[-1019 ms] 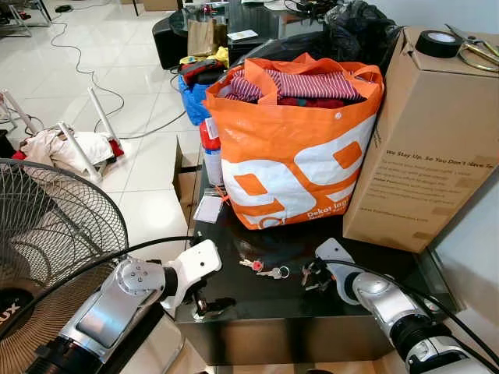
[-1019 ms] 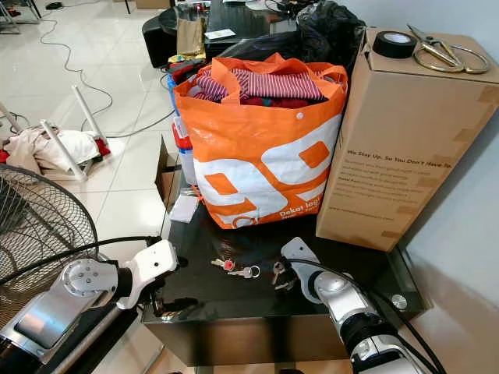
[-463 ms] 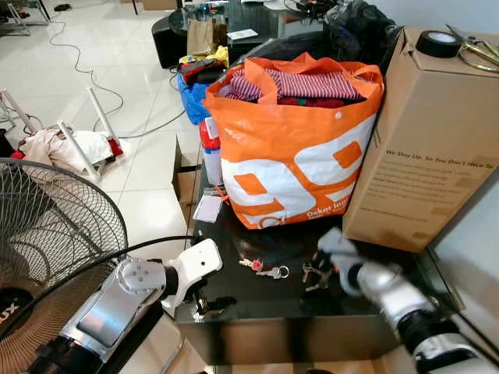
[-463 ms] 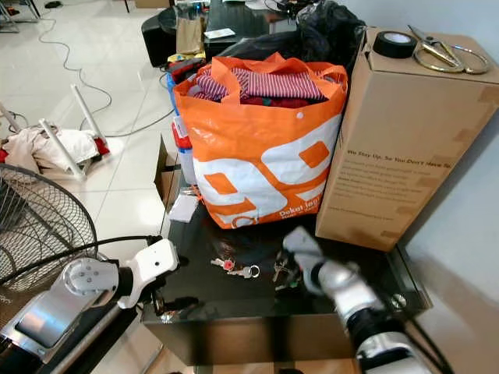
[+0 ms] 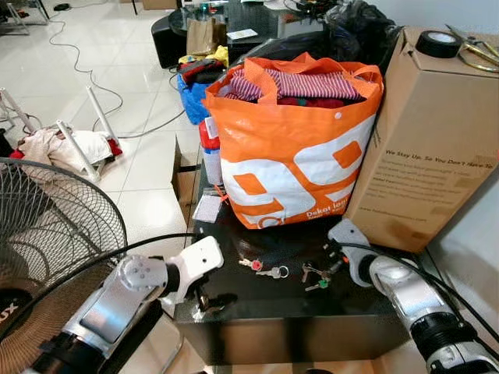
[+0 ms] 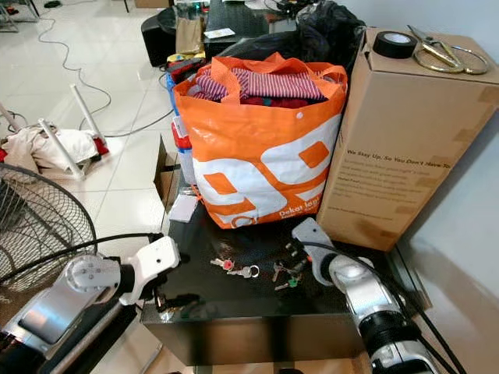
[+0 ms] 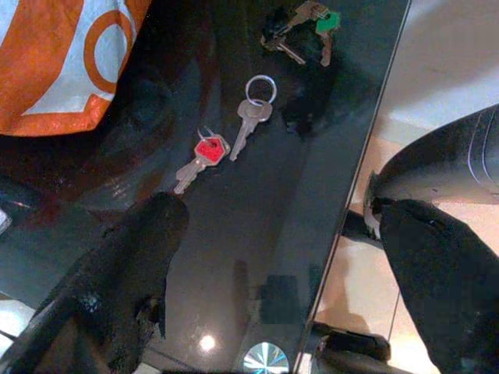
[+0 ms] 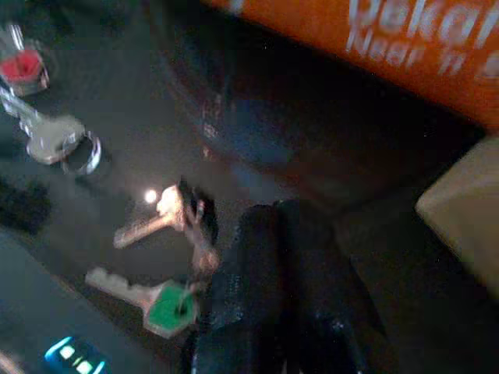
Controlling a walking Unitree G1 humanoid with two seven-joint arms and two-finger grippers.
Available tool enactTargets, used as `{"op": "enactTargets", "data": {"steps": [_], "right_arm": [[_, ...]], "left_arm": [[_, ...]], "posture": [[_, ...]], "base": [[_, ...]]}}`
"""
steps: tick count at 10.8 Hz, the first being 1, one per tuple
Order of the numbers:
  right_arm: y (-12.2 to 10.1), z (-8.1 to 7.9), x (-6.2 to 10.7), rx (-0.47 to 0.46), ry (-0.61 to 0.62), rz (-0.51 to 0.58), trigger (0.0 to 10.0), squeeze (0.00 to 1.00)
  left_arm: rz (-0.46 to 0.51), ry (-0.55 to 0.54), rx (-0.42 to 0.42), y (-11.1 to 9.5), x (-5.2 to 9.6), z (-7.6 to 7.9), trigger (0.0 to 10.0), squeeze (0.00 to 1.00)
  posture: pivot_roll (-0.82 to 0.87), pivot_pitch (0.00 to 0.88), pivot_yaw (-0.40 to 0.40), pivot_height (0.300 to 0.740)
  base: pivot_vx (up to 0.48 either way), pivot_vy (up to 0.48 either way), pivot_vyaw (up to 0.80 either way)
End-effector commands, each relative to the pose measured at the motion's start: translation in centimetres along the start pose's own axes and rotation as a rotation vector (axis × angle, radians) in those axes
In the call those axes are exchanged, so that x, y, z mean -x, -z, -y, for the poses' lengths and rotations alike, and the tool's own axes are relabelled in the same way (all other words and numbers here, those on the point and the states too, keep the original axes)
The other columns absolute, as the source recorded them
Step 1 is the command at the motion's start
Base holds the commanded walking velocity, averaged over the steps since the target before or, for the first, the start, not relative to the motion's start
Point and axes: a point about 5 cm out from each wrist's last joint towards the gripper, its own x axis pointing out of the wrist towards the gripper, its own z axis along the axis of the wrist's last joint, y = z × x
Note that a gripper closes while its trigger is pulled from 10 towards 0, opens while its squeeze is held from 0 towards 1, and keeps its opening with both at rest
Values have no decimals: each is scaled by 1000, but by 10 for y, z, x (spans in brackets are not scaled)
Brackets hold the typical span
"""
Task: Hang keys on a hook
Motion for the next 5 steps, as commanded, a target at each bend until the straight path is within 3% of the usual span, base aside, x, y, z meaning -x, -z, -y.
{"op": "enactTargets", "data": {"steps": [1, 3, 5], "right_arm": [[5, -8, -2, -19, -34, -34, 10000, 1000], [11, -22, -6, -30, -114, -75, 10000, 1000], [12, -27, -7, -45, -110, -82, 10000, 1000]], "left_arm": [[-9, -9, -19, -1, 1, -4, 10000, 0], [-7, -10, -21, -3, -1, -5, 10000, 0], [-6, -12, -13, -1, -2, -3, 10000, 0]], "posture": [[-216, 0, 52, 740], [-210, 0, 42, 740], [-206, 0, 34, 740]], "base": [[0, 0, 0], [0, 0, 0], [0, 0, 0]]}}
